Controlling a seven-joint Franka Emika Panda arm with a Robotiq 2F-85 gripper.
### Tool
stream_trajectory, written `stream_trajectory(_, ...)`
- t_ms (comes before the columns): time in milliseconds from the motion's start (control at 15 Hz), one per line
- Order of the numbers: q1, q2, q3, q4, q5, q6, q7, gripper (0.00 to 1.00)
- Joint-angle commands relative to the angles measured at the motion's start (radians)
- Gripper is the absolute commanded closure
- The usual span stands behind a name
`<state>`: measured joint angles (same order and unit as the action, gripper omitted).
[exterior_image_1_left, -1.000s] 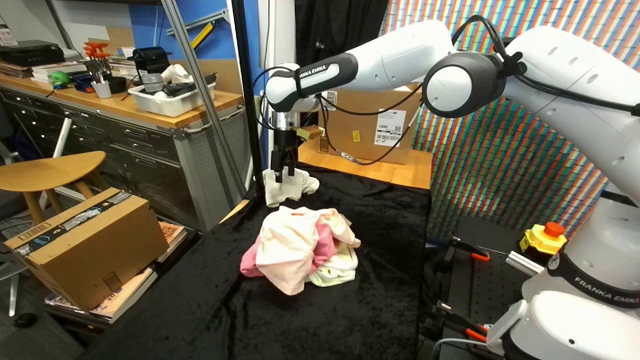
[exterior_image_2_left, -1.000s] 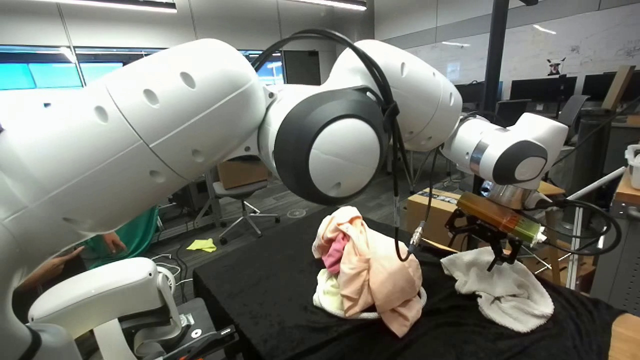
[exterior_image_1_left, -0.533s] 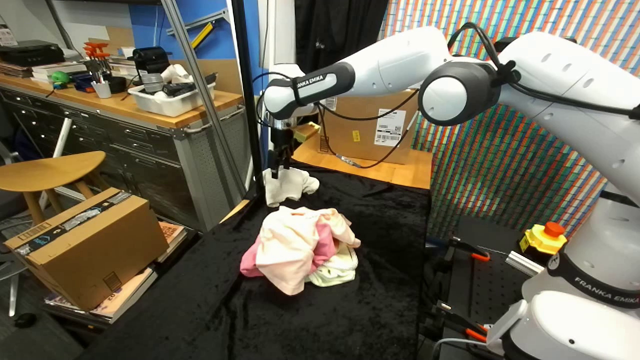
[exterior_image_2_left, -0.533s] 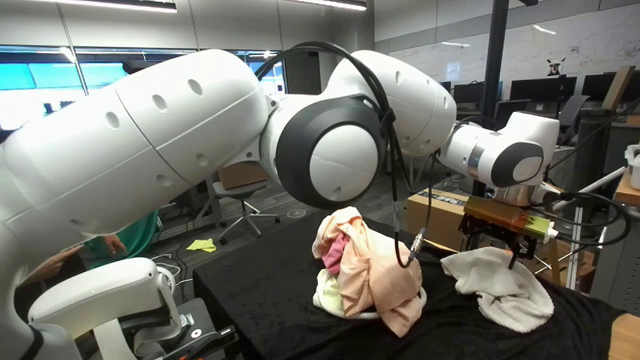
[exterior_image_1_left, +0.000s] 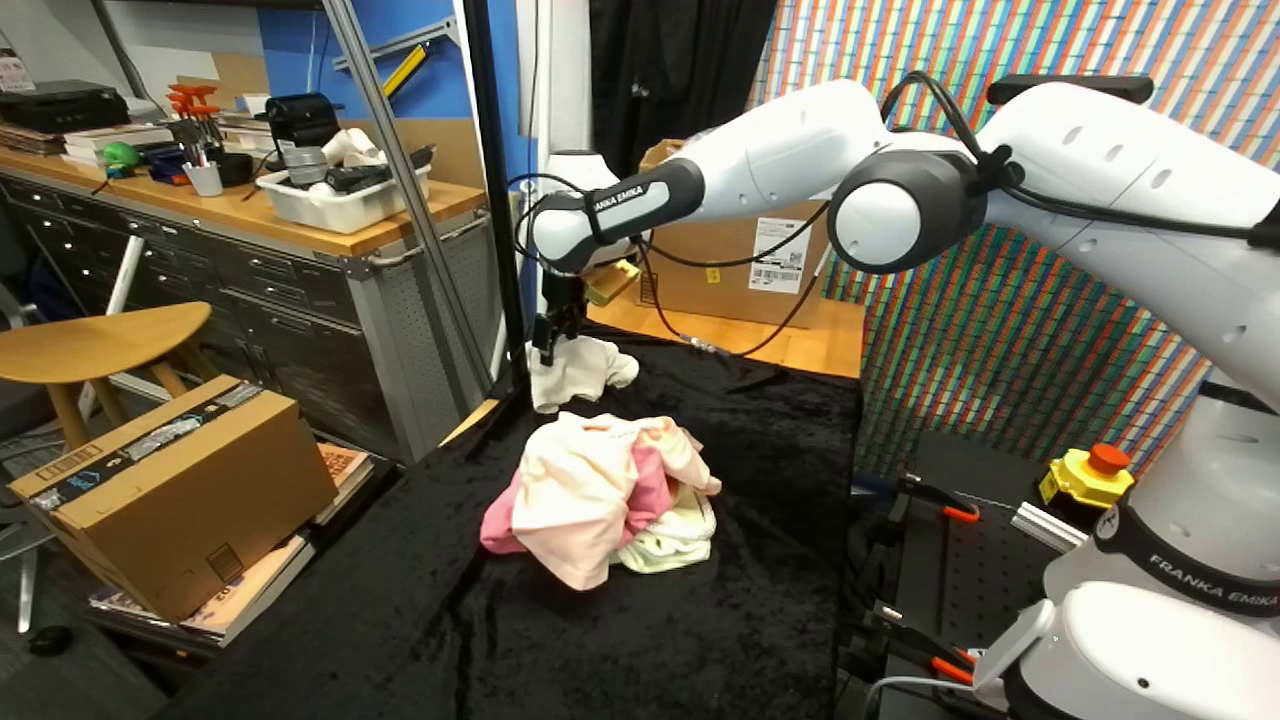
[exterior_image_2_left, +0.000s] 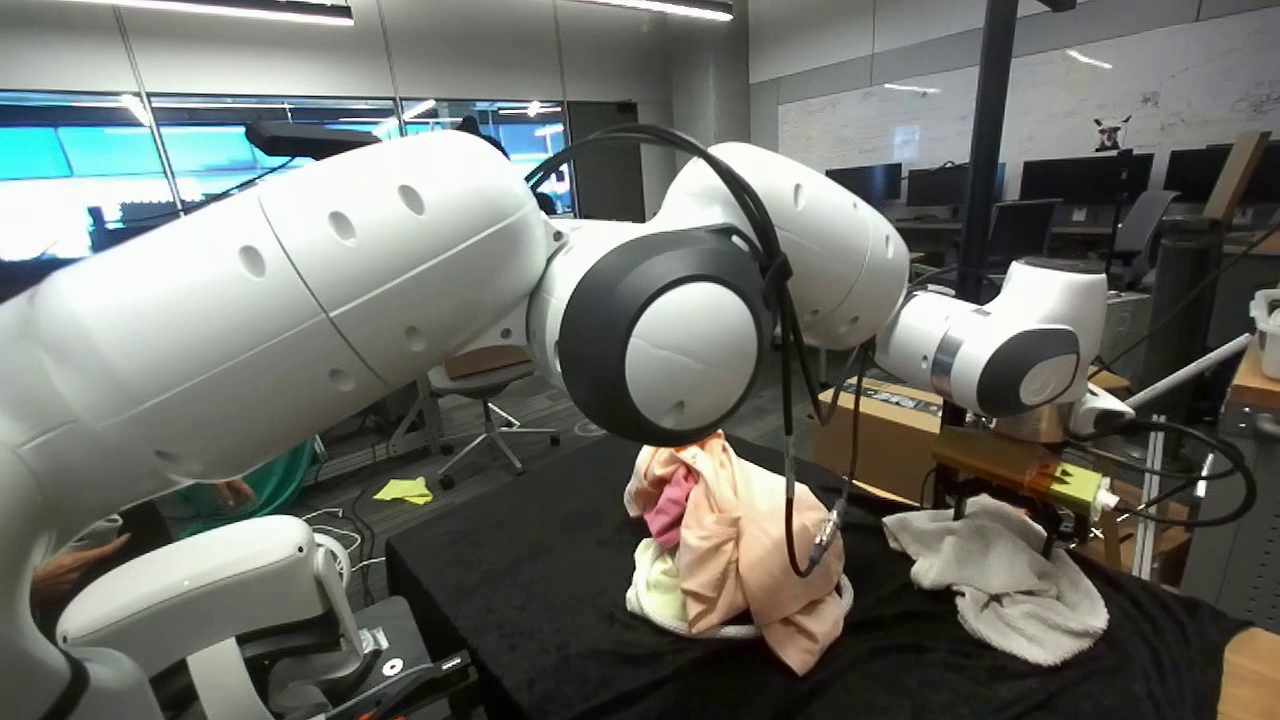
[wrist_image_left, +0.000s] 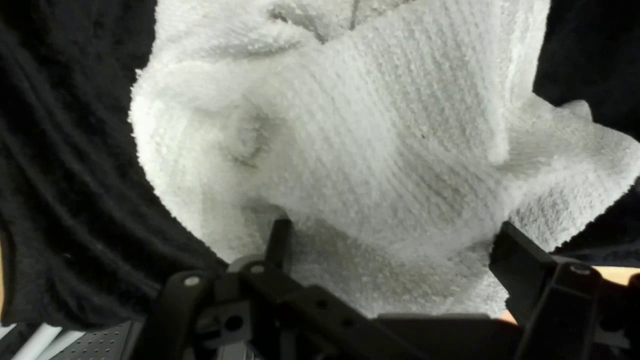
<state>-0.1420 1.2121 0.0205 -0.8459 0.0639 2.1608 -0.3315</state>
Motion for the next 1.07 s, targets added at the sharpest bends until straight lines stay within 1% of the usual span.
stream_trajectory(0,0.009,0.041,-0.043,0.027,-0.014,0.043,0.072,0.0)
stream_trajectory(67,0.007,0.039,-0.047,0.023,-0.008,0.043,0.086,0.06)
stream_trajectory(133,0.005,0.045,-0.05,0.027,-0.002,0.044,0.103,0.25)
stream_trajectory(200,-0.001,0.038,-0.045,0.025,0.007,0.035,0.114,0.3)
stream_trajectory(267,-0.003,0.035,-0.043,0.025,0.01,0.031,0.127,0.3)
stream_trajectory(600,-0.011,-0.004,-0.034,0.013,0.013,0.029,0.166,0.68)
stream_trajectory(667,-0.01,-0.014,-0.036,0.009,0.011,0.028,0.174,0.77)
stream_trajectory(800,-0.012,-0.046,-0.037,-0.009,0.006,0.03,0.173,0.91)
stream_trajectory(867,-0.015,-0.07,-0.036,-0.023,0.005,0.025,0.164,0.97)
stream_trajectory(933,-0.018,-0.089,-0.032,-0.035,0.007,0.026,0.156,0.99)
stream_trajectory(1000,-0.02,-0.116,-0.031,-0.052,0.006,0.019,0.151,1.0)
